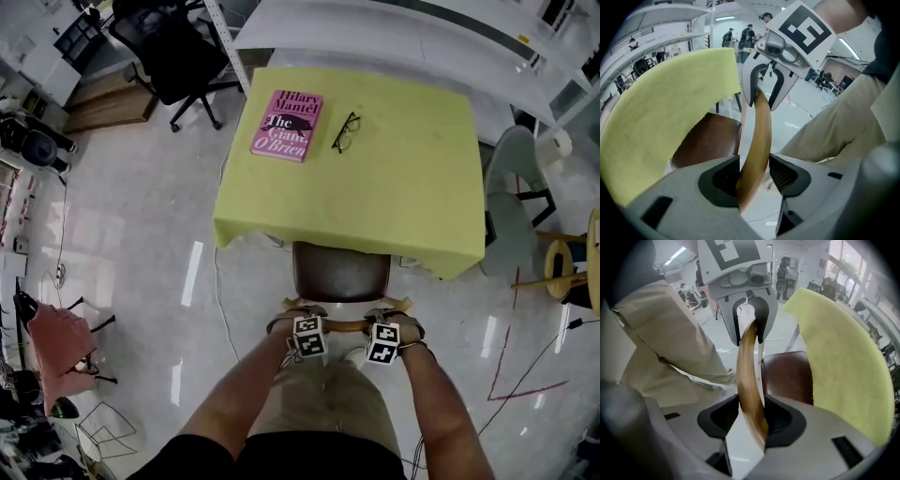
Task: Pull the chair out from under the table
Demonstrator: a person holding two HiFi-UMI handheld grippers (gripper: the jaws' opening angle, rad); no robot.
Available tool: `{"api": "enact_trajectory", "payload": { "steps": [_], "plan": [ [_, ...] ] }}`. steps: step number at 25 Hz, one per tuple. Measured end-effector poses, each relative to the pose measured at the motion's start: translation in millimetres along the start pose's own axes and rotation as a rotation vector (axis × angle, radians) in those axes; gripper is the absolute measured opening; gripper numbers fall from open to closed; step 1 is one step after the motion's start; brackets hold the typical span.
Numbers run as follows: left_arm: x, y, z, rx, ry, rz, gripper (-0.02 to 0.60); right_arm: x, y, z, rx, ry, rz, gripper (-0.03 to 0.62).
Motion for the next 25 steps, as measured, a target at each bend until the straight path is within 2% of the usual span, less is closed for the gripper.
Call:
{"api": "enact_trajectory", "payload": {
  "steps": [7,13,25],
  "plan": [
    [-30.4,-11.7,-2.4,-0.006,0.014,0.035,0.195,26.2,12.9,3.7,-0.005,0.03,0.007,0.161],
    [-43.7,-10.7,-15.2,0.042,-0.002,0.044,0.195,51.0,18.8,14.3,-0.021,-0.007,0.028,0.149],
    [-74.2,-14.9,-36.9,0.075,-0.084,-0.008,0.202,97.7,25.9,31.9,0.008,-0.133,0.011,0.146]
  ]
}}
Point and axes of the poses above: the fingertips, and each gripper's own axes: y backward along the fingers, x to its left, z out of its top, the point moved 3 cm from there along y, backward along the fingers, and after that the axes turned 15 degrees about -z, right-handed, at the moved point
